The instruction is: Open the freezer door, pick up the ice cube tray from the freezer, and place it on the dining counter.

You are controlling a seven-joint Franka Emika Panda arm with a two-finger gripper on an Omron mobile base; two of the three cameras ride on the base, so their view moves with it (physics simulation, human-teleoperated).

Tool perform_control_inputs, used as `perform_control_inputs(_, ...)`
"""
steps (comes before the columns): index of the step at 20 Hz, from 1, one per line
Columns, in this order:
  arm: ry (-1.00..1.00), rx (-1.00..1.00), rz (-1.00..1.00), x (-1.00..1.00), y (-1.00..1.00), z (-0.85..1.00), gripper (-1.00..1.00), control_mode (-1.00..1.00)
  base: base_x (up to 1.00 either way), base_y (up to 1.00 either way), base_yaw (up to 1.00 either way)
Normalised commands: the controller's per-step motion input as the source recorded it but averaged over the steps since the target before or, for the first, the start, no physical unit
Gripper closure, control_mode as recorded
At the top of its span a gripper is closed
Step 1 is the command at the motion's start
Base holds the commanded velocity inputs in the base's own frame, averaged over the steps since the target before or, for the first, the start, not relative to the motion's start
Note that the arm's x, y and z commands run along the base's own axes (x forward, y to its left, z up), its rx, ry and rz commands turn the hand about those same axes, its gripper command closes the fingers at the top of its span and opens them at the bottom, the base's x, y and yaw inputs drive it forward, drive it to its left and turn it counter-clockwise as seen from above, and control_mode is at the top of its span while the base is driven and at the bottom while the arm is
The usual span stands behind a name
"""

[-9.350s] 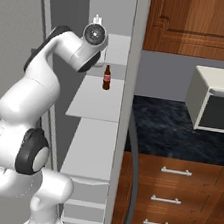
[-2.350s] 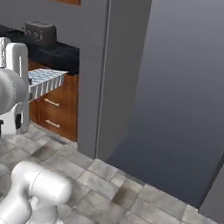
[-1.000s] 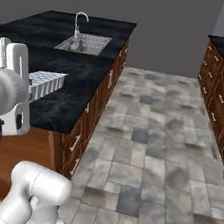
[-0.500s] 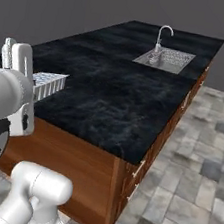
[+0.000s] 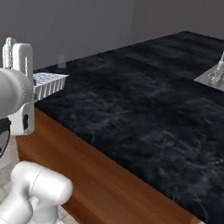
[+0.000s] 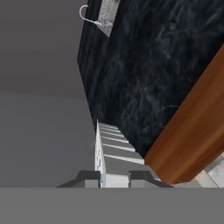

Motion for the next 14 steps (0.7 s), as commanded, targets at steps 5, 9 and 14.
perform_control_inputs(5, 0.0, 0.0, 0.0, 0.0, 0.0, 0.0, 1.0, 1.0, 0.86, 1.0, 0.07)
perform_control_inputs(9, 0.0, 0.0, 0.0, 0.0, 0.0, 0.0, 1.0, 1.0, 0.71, 1.0, -0.07)
perform_control_inputs(14, 0.0, 0.0, 0.0, 0.0, 0.0, 0.0, 1.0, 1.0, 0.64, 1.0, -0.21)
